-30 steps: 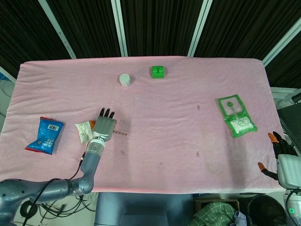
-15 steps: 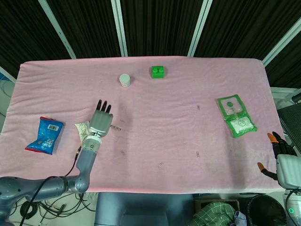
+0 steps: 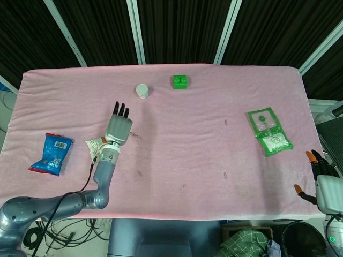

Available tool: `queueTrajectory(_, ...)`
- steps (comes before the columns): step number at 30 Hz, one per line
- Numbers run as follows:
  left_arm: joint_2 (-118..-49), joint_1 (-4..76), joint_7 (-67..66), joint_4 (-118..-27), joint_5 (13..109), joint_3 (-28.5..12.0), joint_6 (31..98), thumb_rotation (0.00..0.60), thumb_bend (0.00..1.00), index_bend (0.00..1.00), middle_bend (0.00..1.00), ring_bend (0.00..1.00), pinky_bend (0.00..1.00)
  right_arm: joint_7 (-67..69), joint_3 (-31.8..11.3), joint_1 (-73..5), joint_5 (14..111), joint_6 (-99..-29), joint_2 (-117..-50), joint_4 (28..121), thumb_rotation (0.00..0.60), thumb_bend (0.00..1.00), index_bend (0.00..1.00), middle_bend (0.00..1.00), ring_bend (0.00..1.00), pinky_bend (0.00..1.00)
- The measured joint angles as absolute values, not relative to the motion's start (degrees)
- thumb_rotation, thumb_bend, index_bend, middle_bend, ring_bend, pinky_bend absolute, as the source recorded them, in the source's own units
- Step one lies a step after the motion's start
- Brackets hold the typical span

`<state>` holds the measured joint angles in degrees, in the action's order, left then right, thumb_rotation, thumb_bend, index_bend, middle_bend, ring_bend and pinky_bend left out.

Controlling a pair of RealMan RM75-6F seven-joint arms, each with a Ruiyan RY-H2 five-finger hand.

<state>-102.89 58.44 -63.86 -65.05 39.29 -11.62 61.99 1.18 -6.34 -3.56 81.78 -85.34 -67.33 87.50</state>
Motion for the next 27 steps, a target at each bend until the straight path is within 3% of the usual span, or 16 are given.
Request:
queueTrajectory(14,-107.6,61.3,-66.8,-57.9,37.0,-13.0,58.8,0.6,0.47,0.61,0.14,0.0,0.0,2.0,-6.8,-3.2,81.4,-86.1,-66.8,87.4,0.6,0.14,0.0,0.03,0.12,0.21)
queueTrajectory(27,-106.0,60.5,-67.7,-61.2,36.8,-12.9,59.6,0.6,0.47,0.61,0.14,0.0,0.0,1.5,-6.7,-3.2,81.8,-86.2,-66.9,87.7,0.6,0.14,0.0,0.03,0.12,0.21)
